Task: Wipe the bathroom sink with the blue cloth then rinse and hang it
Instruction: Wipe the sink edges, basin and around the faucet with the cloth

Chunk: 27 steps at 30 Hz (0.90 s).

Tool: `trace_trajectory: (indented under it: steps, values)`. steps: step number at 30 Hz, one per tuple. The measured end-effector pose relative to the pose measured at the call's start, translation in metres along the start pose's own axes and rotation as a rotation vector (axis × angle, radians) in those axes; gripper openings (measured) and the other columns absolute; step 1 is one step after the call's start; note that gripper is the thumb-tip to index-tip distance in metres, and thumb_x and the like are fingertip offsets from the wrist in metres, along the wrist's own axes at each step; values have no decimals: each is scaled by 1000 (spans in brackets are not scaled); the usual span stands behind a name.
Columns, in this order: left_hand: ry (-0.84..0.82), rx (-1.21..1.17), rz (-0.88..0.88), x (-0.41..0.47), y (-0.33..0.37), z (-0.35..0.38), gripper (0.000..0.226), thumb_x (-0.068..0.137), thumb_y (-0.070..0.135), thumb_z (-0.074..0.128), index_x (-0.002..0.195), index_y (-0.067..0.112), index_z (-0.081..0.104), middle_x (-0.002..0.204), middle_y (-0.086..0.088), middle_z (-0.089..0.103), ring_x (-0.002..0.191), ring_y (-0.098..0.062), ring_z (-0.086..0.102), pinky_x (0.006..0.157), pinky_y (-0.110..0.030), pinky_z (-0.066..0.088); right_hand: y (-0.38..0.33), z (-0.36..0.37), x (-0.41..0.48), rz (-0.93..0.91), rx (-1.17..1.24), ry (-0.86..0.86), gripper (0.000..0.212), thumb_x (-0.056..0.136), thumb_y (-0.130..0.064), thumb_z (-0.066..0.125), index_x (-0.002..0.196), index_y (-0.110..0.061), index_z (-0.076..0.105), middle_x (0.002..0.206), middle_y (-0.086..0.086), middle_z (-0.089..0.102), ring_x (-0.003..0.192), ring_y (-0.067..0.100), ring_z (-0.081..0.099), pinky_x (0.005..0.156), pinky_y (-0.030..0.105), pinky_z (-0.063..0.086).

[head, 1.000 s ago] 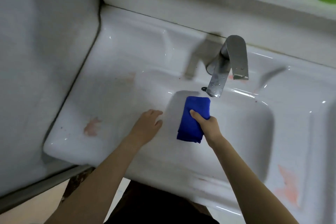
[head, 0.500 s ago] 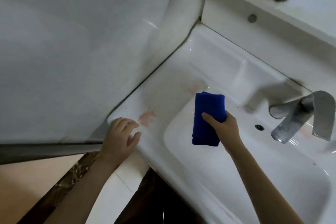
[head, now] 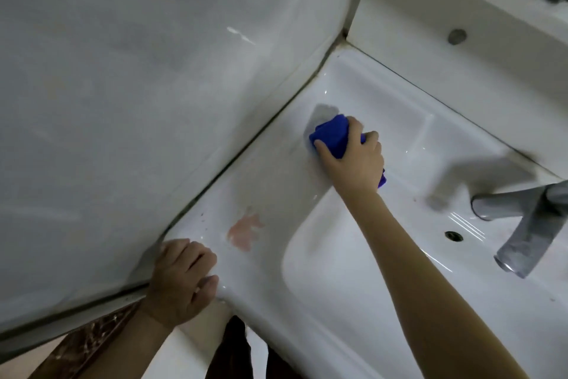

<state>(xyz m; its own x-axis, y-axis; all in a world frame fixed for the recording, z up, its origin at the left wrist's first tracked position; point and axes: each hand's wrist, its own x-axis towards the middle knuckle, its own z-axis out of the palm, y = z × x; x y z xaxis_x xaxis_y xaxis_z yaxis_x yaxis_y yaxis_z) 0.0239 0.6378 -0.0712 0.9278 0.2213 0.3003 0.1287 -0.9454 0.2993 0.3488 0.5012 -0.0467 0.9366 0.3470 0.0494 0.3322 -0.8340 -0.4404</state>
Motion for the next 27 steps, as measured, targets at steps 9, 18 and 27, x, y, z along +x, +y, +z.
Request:
trace_trajectory:
  steps: [9,18,27]
  values:
    - [10,-3,25,-2,-3,6,31,94,37,29,93,16,53,75,-12,67,81,-29,48,71,-44,44,6,18,-49,-358,34,-75,52,81,-62,63,107,-17,61,83,2,57,66,23,55,52,27,41]
    - [25,25,57,-2,-10,10,33,92,39,32,96,17,56,92,-4,60,81,-29,50,73,-43,42,-32,33,43,1,48,66,45,91,-56,51,119,-21,48,120,5,56,79,30,61,56,31,36]
    - [42,81,20,-7,-11,12,26,85,35,37,92,22,58,91,1,59,80,-27,50,78,-41,38,16,-2,81,-415,-218,149,45,93,-41,62,121,-6,58,120,22,58,88,41,61,59,38,45]
